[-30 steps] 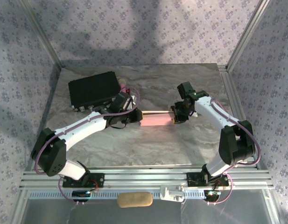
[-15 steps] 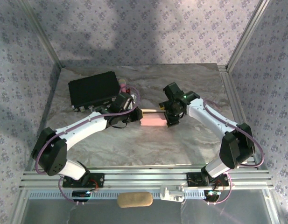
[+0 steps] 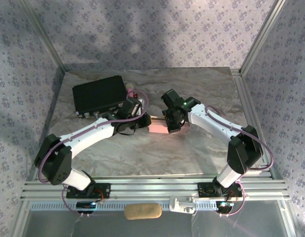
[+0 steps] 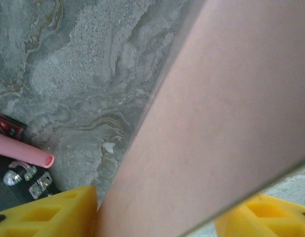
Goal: Fold the paper box
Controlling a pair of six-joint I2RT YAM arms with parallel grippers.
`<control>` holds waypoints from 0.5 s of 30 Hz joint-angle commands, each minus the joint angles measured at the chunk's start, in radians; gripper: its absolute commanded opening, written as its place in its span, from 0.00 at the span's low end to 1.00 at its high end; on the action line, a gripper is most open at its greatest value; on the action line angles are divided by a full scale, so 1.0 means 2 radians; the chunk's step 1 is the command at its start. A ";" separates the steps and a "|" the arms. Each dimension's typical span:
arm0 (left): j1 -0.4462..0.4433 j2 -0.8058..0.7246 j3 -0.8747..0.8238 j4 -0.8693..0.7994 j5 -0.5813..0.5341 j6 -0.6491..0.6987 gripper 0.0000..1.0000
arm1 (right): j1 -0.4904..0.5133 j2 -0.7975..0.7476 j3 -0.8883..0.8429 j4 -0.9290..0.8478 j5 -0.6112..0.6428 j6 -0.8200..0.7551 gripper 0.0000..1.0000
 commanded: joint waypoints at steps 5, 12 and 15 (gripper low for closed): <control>-0.007 0.008 0.011 -0.028 0.003 0.002 0.19 | 0.010 0.027 0.009 -0.009 -0.027 0.017 0.52; -0.018 -0.048 0.014 -0.051 -0.008 0.002 0.43 | -0.005 0.019 0.002 -0.012 -0.029 0.015 0.43; -0.017 -0.072 0.020 -0.078 -0.011 0.012 0.45 | -0.010 0.020 0.006 -0.015 -0.031 0.013 0.42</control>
